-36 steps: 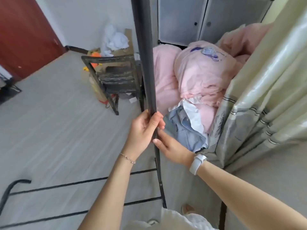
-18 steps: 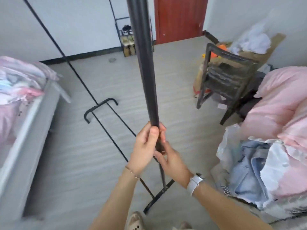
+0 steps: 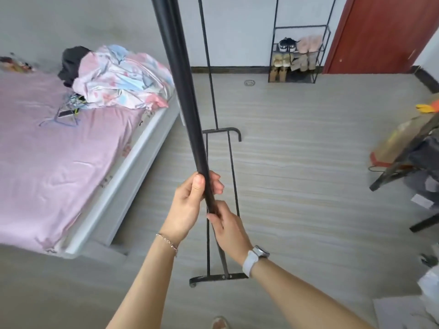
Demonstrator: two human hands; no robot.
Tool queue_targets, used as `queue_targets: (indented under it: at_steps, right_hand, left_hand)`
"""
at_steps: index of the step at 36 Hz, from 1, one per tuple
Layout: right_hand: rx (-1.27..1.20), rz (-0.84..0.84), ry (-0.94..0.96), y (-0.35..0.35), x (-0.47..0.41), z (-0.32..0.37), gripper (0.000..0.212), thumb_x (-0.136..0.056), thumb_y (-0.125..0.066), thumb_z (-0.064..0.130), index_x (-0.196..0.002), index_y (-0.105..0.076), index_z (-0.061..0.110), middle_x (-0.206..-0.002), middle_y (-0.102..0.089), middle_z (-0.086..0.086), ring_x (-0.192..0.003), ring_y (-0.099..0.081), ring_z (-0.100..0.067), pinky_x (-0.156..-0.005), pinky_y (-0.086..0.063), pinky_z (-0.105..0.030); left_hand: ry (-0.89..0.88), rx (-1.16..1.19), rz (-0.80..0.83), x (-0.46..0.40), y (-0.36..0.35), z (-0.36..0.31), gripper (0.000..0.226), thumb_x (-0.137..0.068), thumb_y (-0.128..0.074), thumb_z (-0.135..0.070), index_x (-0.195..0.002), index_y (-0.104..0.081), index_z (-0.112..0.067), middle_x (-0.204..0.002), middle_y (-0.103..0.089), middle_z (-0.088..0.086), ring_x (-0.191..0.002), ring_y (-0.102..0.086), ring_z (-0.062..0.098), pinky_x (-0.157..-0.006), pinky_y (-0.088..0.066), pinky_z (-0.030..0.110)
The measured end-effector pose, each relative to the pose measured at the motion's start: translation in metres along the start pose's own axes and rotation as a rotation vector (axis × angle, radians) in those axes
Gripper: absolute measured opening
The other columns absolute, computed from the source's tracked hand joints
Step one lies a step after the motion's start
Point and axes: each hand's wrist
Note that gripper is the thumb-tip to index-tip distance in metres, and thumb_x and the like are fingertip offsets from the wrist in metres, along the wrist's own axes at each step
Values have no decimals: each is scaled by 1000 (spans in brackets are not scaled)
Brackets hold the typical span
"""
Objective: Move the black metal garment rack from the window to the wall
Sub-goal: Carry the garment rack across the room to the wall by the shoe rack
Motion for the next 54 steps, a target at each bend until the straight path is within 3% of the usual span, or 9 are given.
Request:
queue_targets:
  at_steps: [3, 8, 11, 17, 22, 26, 32, 42, 54]
  right_hand:
    - [-31, -53, -22, -33, -33, 15, 17, -90, -46, 22, -104, -47, 13, -57, -42, 11, -50, -41, -7, -50, -32, -22]
    - [-43, -100, -55, -61, -93, 30, 18, -91, -43, 19, -108, -47, 13, -73, -54, -5, -63, -46, -20, -57, -32, -30]
    - [-6, -85, -56, -61, -130, 30, 15, -92, -40, 19, -105, -45, 14, -69, -52, -5, -56, -45, -18, -52, -32, -32]
    - [33, -70, -77, -39, -200, 18, 8, -91, -39, 20, -97, -44, 18, -84, -63, -21, -72, -57, -33, -65, -45, -41]
    - [36, -70, -94, -6, -269, -1, 8, -91, -38, 17, -86, -39, 24, -79, -59, -11, -65, -50, -23, -56, -38, -20]
    - [66, -23, -71, 29, -326, -20, 6, -92, -37, 21, -88, -39, 23, -86, -63, -20, -78, -58, -34, -74, -46, -44]
    - [82, -79, -81, 83, -405, -47, 6, -93, -36, 20, -90, -39, 23, -89, -65, -21, -79, -59, -38, -74, -47, -46]
    - [49, -234, -177, 166, -535, -90, 19, -94, -36, 18, -107, -47, 10, -94, -64, -22, -86, -59, -35, -78, -47, -44]
    - [-7, -331, -223, 280, -723, -152, 21, -93, -36, 14, -104, -52, 5, -99, -63, -27, -92, -57, -38, -82, -46, -45]
  left_hand:
    - [21, 13, -8, -25, 39, 5, 50, -76, -41, -64, -89, -62, -20, -76, -68, -6, -82, -63, 16, -86, -52, 36]
    - [84, 45, -42, -77, 75, 10, 39, -84, -32, -45, -89, -60, -18, -82, -64, 4, -85, -62, 15, -94, -48, 36]
    - [96, 25, -19, -111, 87, 14, 37, -88, -31, -42, -90, -60, -19, -85, -64, 4, -87, -61, 16, -93, -48, 35]
    - [118, 21, 100, -188, 92, 17, 33, -92, -31, -32, -96, -57, -13, -90, -63, 4, -92, -61, 18, -91, -50, 26]
    - [121, -21, 155, -265, 79, 22, 32, -93, -31, -31, -98, -55, -11, -93, -62, 6, -90, -59, 15, -86, -49, 21]
    - [118, -49, 179, -329, 63, 26, 31, -93, -31, -30, -99, -55, -11, -97, -61, 10, -93, -59, 19, -89, -49, 26]
    - [123, -82, 243, -430, 30, 36, 27, -92, -35, -31, -92, -58, -17, -88, -62, 1, -96, -58, 23, -100, -44, 51]
    - [88, -96, 273, -591, -35, 54, 30, -92, -35, -32, -98, -56, -11, -86, -62, -2, -94, -60, 20, -89, -50, 33]
    - [67, -103, 278, -817, -112, 80, 27, -90, -42, -32, -91, -61, -12, -87, -66, 3, -99, -63, 27, -94, -51, 43]
Point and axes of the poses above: each hand's wrist, its own x-axis away from the middle knuckle, its own y-axis out of the back of the hand, z = x × y
